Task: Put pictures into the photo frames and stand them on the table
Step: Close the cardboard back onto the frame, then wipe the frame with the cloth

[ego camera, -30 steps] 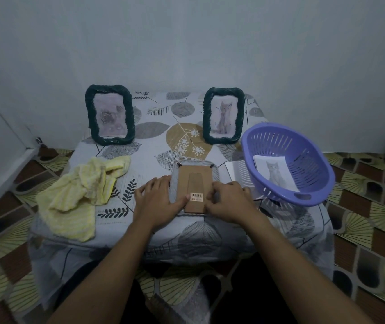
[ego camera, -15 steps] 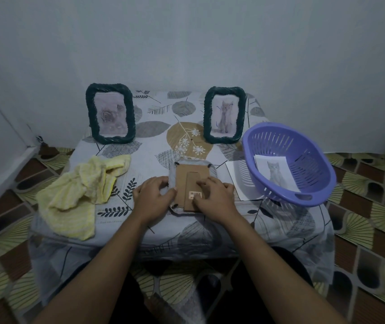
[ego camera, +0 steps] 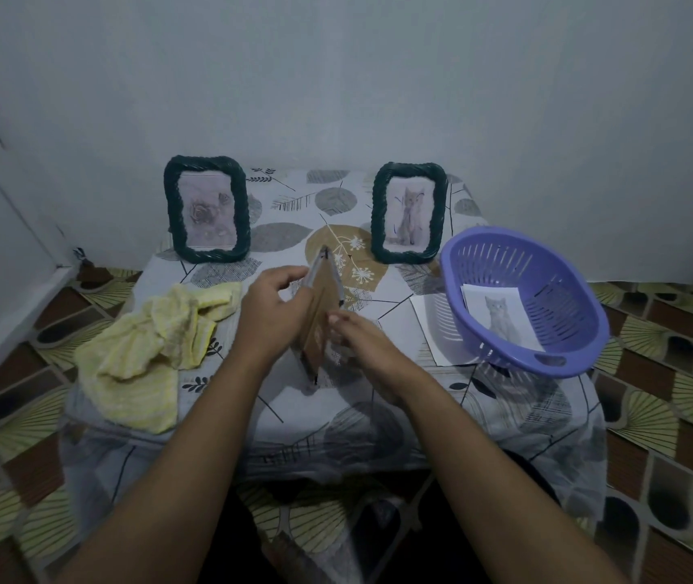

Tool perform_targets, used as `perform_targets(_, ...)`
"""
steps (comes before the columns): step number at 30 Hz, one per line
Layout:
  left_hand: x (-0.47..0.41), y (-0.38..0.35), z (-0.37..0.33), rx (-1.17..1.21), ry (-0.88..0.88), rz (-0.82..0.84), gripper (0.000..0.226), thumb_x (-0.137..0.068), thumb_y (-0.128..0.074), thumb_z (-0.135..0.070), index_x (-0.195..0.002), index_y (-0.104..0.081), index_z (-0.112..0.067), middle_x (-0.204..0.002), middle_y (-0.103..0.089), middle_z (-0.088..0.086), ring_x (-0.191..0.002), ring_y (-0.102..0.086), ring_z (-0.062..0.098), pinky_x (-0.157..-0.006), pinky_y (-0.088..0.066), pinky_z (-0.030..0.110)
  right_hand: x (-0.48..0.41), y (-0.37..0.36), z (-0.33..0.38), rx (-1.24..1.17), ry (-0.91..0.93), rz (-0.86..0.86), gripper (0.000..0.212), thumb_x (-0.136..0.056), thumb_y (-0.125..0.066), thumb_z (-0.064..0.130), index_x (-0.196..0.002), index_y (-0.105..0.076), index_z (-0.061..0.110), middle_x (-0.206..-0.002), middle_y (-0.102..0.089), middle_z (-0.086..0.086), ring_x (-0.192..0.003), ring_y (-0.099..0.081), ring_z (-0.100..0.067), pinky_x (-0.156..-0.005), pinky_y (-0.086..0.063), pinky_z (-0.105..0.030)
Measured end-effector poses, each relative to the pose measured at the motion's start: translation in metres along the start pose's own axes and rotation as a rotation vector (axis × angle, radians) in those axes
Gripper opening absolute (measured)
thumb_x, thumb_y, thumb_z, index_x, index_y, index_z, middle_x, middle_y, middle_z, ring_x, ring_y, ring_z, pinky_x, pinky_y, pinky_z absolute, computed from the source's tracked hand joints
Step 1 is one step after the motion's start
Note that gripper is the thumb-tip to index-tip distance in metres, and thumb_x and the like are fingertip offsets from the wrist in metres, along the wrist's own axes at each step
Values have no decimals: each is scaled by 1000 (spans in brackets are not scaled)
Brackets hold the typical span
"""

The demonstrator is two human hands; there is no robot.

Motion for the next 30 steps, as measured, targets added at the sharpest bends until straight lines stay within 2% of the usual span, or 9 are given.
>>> perform_targets(3,7,-23,-17,-4,-45,126,29,-98,-57,-30,-124,-67,-20,-122,-62,-3,-111,-56,10,-92,-45,27,-2,20,-7,-301,-82,-119,40,-101,-44,46,-131,-55,22,-131,-58,-3,-114,-55,-28,-81,-53,-42)
perform_targets(6,17,-45,-16,32,-8,222,36,-102,-48,-36,-134,-58,-22,-126,-57,-8,-112,-52,6,-86,-40,19,1,42,-7,-509,-105,-189,45,-100,-41,48,-125,-61,16,-125,-62,-14,-112,-59,-34,-90,-53,-47)
perform_targets(9,19,-48,14,-21,137,161,39,-103,-45,-37,-137,-51,-19,-136,-55,-1,-118,-51,12,-96,-39,28,3,54,-8,-701,-99,-161,58,-104,-30,47,-132,-58,5,-126,-65,-22,-119,-59,-38,-106,-44,-53)
perform_targets(12,29,-56,50,-222,262,247,39,-102,-46,-29,-137,-50,-12,-138,-54,8,-122,-51,22,-93,-34,26,7,60,-20,-754,-133,-181,57,-105,-30,48,-127,-61,5,-124,-66,-25,-116,-60,-40,-100,-46,-53)
perform_targets(15,36,-58,58,-336,191,270,33,-99,-49,-18,-128,-60,-8,-129,-63,9,-114,-57,22,-87,-34,20,5,58,-33,-789,-148,-193,56,-106,-31,48,-132,-59,7,-131,-61,-26,-121,-57,-42,-107,-41,-57)
perform_targets(18,38,-51,60,-309,175,243,31,-99,-50,-18,-126,-63,-11,-124,-66,6,-102,-57,16,-86,-36,20,6,46,-39,-833,-150,-157,60,-104,-27,55,-125,-62,11,-124,-65,-21,-114,-58,-40,-108,-36,-56)
perform_targets(22,37,-28,63,-248,143,223,27,-98,-54,-21,-122,-66,-16,-116,-68,1,-98,-59,12,-89,-44,25,-2,31,-42,-888,-106,-106,65,-101,-33,58,-140,-53,11,-136,-59,-22,-127,-54,-41,-111,-35,-61)
perform_targets(26,25,23,64,-374,54,23,29,-91,-59,-19,-117,-69,-13,-114,-67,7,-99,-58,20,-88,-43,29,-9,15,-42,-884,-98,-93,62,-101,-36,54,-143,-50,11,-138,-58,-22,-128,-53,-42,-111,-35,-63)
perform_targets(30,19,82,75,-742,141,-285,41,-80,-65,-21,-121,-62,-17,-133,-50,14,-122,-40,39,-97,-35,52,-14,-6,-34,-869,-79,-67,57,-103,-34,52,-139,-56,13,-132,-63,-20,-119,-60,-40,-100,-48,-57)
Point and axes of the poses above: each hand's wrist, its own x-axis away from the middle knuckle, its own y-axis out of the back of the hand, z = x × y, the point moved 9 cm from there along -x, towards the middle knuckle
